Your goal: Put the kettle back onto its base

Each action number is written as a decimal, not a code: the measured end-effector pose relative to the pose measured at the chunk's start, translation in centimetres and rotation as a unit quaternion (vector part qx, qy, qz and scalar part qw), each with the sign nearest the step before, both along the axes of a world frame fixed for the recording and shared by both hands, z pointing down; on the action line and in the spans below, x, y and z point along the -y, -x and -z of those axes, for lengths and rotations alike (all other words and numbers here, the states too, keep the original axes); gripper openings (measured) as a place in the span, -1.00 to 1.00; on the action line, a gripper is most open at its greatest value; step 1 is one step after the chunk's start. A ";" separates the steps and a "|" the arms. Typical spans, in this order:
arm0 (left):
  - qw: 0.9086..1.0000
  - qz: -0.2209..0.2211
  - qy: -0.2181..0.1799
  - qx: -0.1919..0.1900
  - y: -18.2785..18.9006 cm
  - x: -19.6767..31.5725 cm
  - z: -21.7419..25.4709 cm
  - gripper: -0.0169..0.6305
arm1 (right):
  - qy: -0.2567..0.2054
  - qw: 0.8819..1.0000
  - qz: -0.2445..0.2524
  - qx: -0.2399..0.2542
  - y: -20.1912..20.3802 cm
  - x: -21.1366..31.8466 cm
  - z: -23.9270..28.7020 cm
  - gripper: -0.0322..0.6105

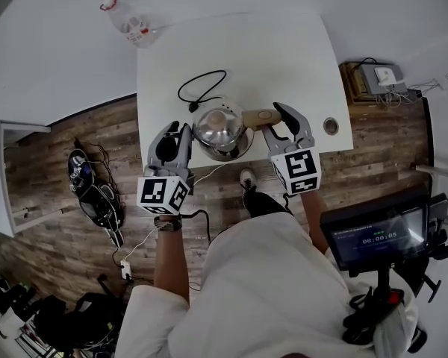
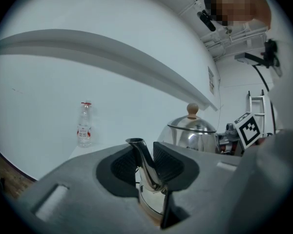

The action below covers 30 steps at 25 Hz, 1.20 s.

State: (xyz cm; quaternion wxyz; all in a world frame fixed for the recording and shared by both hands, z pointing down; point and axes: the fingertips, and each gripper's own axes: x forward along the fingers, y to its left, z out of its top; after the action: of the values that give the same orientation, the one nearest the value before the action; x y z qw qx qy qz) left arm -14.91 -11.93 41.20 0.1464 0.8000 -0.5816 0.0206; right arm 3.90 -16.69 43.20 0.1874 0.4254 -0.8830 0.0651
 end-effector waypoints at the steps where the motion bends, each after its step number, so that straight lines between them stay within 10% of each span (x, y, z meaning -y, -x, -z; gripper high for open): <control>1: 1.000 0.001 0.002 -0.001 0.1 0.1 -0.4 -0.64 | 0.000 1.000 0.001 -0.003 0.1 0.1 -0.3 -0.40; 30: 0.997 0.005 0.074 0.000 0.3 1.1 -8.7 -0.66 | 0.055 0.998 0.005 -0.036 0.3 0.4 -8.8 -0.40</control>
State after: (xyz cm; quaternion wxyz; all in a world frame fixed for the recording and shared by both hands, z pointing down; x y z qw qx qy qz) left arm -15.19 -13.08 49.93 0.2054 0.7839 -0.5826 0.0626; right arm 3.62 -17.12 51.97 0.2426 0.4125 -0.8727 0.0973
